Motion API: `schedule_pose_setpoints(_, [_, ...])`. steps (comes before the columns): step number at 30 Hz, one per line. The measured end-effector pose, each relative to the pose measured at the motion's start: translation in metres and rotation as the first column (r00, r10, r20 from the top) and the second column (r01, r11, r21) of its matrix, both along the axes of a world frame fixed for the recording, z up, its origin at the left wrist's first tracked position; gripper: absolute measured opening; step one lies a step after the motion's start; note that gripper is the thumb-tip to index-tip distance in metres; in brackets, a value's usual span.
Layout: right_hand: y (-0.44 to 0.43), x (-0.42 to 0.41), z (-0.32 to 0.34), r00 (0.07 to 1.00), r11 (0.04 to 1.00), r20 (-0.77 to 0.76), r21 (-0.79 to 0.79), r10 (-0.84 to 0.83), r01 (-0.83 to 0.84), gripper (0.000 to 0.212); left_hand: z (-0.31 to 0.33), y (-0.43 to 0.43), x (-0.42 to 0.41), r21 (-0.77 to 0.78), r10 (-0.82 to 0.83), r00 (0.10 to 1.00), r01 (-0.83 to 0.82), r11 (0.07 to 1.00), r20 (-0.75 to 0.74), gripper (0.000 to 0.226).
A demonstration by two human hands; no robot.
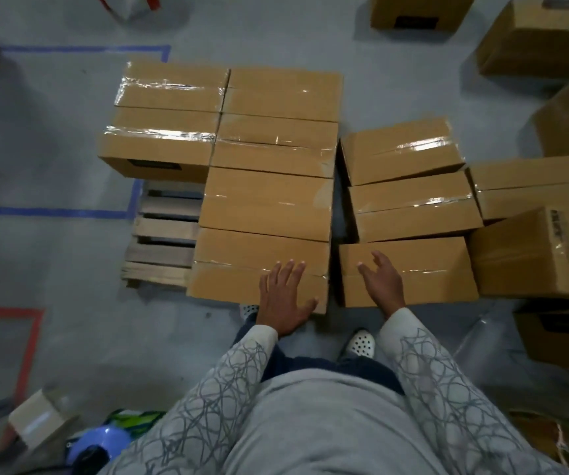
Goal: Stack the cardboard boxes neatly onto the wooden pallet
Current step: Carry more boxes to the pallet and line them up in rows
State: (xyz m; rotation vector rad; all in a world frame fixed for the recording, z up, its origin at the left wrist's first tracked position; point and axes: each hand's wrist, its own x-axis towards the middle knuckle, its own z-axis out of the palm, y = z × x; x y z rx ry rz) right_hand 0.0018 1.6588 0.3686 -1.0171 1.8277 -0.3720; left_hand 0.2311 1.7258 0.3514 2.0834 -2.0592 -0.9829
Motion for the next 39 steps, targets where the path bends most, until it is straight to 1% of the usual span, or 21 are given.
schedule_pose_setpoints(4, [-0.009,0.042,-0.034,0.973,0.971,0.003,0.066,-0.232,0.231,0.055,-0.023,-0.018,0.059,0.059,0.012,0.998,-0.009,0.998,-0.057,0.089])
schedule_pose_setpoints(7, [-0.022,0.071,-0.077,0.943,0.940,0.029,0.100,-0.331,0.326,0.056,-0.061,-0.047,0.097,0.113,0.043,0.995,-0.034,0.993,-0.086,0.088])
schedule_pose_setpoints(8, [-0.031,0.079,-0.096,0.936,0.932,0.033,0.112,-0.349,0.344,0.056,-0.080,-0.060,0.108,0.133,0.079,0.991,-0.065,0.989,-0.107,0.086])
schedule_pose_setpoints(10, [-0.051,0.094,-0.138,0.922,0.915,0.025,0.136,-0.386,0.379,0.056,-0.130,-0.085,0.132,0.183,0.228,0.962,-0.200,0.963,-0.148,0.079])
schedule_pose_setpoints(12, [-0.070,0.103,-0.185,0.919,0.911,0.010,0.137,-0.394,0.389,0.051,-0.195,-0.111,0.161,0.247,0.446,0.880,-0.401,0.882,-0.164,0.072])
schedule_pose_setpoints(14, [-0.088,0.108,-0.234,0.924,0.914,-0.017,0.139,-0.382,0.381,0.044,-0.256,-0.135,0.192,0.277,0.648,0.749,-0.599,0.751,-0.138,0.067])
schedule_pose_setpoints(15, [-0.095,0.108,-0.257,0.920,0.909,-0.042,0.146,-0.390,0.391,0.043,-0.283,-0.144,0.207,0.270,0.719,0.686,-0.676,0.686,-0.109,0.062])
schedule_pose_setpoints(17, [-0.106,0.107,-0.298,0.916,0.904,-0.097,0.151,-0.389,0.400,0.042,-0.322,-0.162,0.234,0.211,0.817,0.576,-0.796,0.567,-0.021,0.057])
schedule_pose_setpoints(19, [-0.115,0.105,-0.333,0.907,0.898,-0.140,0.144,-0.397,0.415,0.042,-0.352,-0.176,0.264,0.135,0.873,0.481,-0.873,0.469,0.080,0.067])
schedule_pose_setpoints(20, [-0.119,0.104,-0.348,0.901,0.894,-0.152,0.140,-0.406,0.426,0.042,-0.365,-0.180,0.279,0.104,0.885,0.451,-0.891,0.441,0.116,0.074])
schedule_pose_setpoints(21, [-0.122,0.103,-0.361,0.894,0.888,-0.162,0.136,-0.418,0.440,0.042,-0.382,-0.182,0.295,0.087,0.884,0.449,-0.893,0.441,0.132,0.081])
schedule_pose_setpoints(22, [-0.124,0.104,-0.372,0.885,0.880,-0.163,0.129,-0.436,0.457,0.040,-0.396,-0.183,0.308,0.094,0.874,0.471,-0.882,0.462,0.118,0.084])
schedule_pose_setpoints(23, [-0.126,0.104,-0.380,0.875,0.870,-0.163,0.128,-0.455,0.476,0.036,-0.411,-0.182,0.321,0.121,0.871,0.486,-0.872,0.475,0.079,0.083])
schedule_pose_setpoints(25, [-0.131,0.106,-0.393,0.863,0.857,-0.155,0.126,-0.481,0.500,0.032,-0.438,-0.179,0.343,0.167,0.864,0.504,-0.850,0.499,-0.016,0.073])
schedule_pose_setpoints(26, [-0.133,0.107,-0.397,0.862,0.856,-0.147,0.123,-0.486,0.503,0.034,-0.447,-0.179,0.351,0.173,0.864,0.501,-0.848,0.501,-0.042,0.072])
schedule_pose_setpoints(28, [-0.138,0.109,-0.402,0.861,0.855,-0.139,0.118,-0.490,0.505,0.043,-0.458,-0.178,0.360,0.177,0.859,0.510,-0.841,0.511,-0.053,0.079])
schedule_pose_setpoints(30, [-0.142,0.111,-0.403,0.861,0.856,-0.141,0.114,-0.489,0.505,0.048,-0.438,-0.187,0.347,0.179,0.837,0.546,-0.821,0.543,-0.036,0.085])
schedule_pose_setpoints(34, [-0.150,0.118,-0.403,0.857,0.858,-0.167,0.088,-0.488,0.506,0.054,-0.421,-0.196,0.337,0.213,0.837,0.545,-0.814,0.541,-0.046,0.082])
schedule_pose_setpoints(37, [-0.155,0.127,-0.403,0.835,0.840,-0.195,0.079,-0.515,0.536,0.057,-0.414,-0.203,0.336,0.228,0.840,0.534,-0.810,0.540,-0.095,0.063])
schedule_pose_setpoints(39, [-0.156,0.133,-0.403,0.818,0.829,-0.214,0.061,-0.533,0.556,0.057,-0.406,-0.204,0.332,0.260,0.856,0.502,-0.816,0.516,-0.121,0.056])
